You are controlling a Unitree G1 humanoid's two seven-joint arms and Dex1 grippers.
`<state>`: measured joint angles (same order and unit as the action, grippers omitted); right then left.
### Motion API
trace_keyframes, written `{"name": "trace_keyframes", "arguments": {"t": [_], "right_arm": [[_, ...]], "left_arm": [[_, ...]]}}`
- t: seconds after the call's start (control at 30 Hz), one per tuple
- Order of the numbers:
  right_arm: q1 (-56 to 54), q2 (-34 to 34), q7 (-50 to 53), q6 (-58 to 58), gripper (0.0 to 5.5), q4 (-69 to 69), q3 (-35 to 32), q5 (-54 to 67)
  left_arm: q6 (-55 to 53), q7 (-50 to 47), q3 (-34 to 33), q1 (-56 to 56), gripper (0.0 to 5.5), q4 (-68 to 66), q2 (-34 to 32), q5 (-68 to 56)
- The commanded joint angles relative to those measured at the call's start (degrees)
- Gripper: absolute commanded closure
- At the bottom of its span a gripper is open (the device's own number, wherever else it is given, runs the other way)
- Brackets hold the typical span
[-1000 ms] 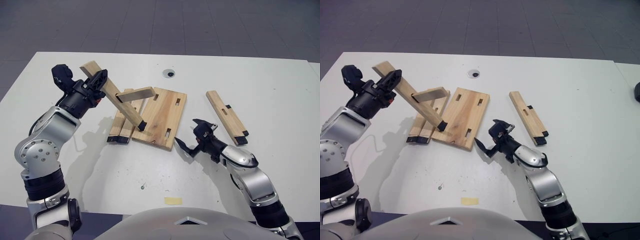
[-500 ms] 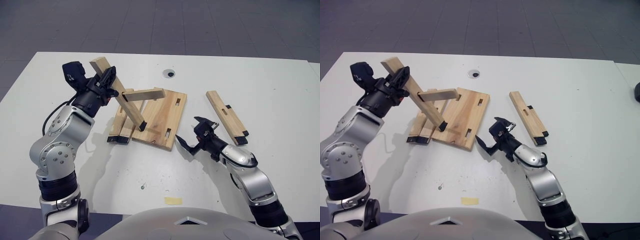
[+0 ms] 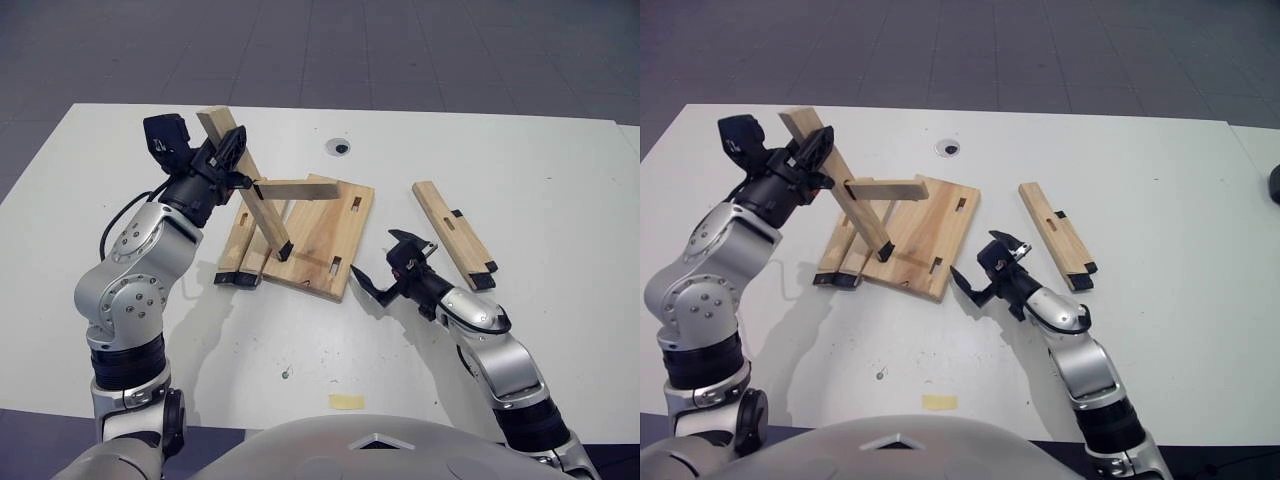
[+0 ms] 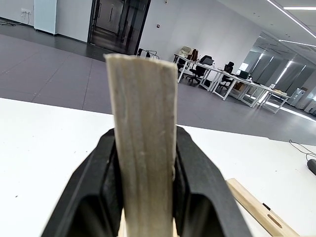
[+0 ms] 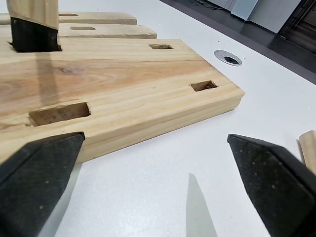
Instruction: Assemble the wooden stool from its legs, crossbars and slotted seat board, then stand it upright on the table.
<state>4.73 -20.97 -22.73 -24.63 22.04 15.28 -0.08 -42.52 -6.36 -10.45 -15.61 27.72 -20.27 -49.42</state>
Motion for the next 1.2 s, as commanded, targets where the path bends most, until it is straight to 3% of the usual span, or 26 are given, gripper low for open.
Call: {"name": "trace_keyframes", "arguments": {"t": [0.03, 0.33, 0.53, 0.77, 0.83, 1.2], "right_arm": [[-0.1, 0.2, 0.2, 0.4, 0.10, -0.2, -0.2, -0.5], [-0.4, 0.5, 0.7, 0.6, 0.10, -0.4, -0.8, -0.8], [-0.2, 0.5, 0.9, 0.4, 0.10, -0.3, -1.3, -0.8], [0.0, 0.2, 1.2, -0.4, 0.10, 0.4, -2.2, -0.9], [-0.3, 0.1, 1.2, -0.7, 0.10, 0.4, -2.5, -0.9], [-1.5, 1.0, 2.0, -1.5, 0.10, 0.6, -3.1, -1.2]], "left_arm": [[-0.1, 1.4, 0.5, -1.1, 4.46, 0.0, 0.1, 2.0], [3.3, 7.0, 6.8, 10.5, 4.46, -0.9, -2.3, 13.5], [11.3, 6.5, 6.2, 22.2, 4.46, 2.4, 0.2, 18.6], [20.0, 12.7, 15.9, 33.6, 4.46, 2.1, -3.9, 28.5], [21.3, 13.0, 16.0, 36.2, 4.46, 1.3, -3.3, 29.1], [22.4, 16.7, 18.9, 38.3, 4.46, -1.7, -5.1, 27.8]]}}
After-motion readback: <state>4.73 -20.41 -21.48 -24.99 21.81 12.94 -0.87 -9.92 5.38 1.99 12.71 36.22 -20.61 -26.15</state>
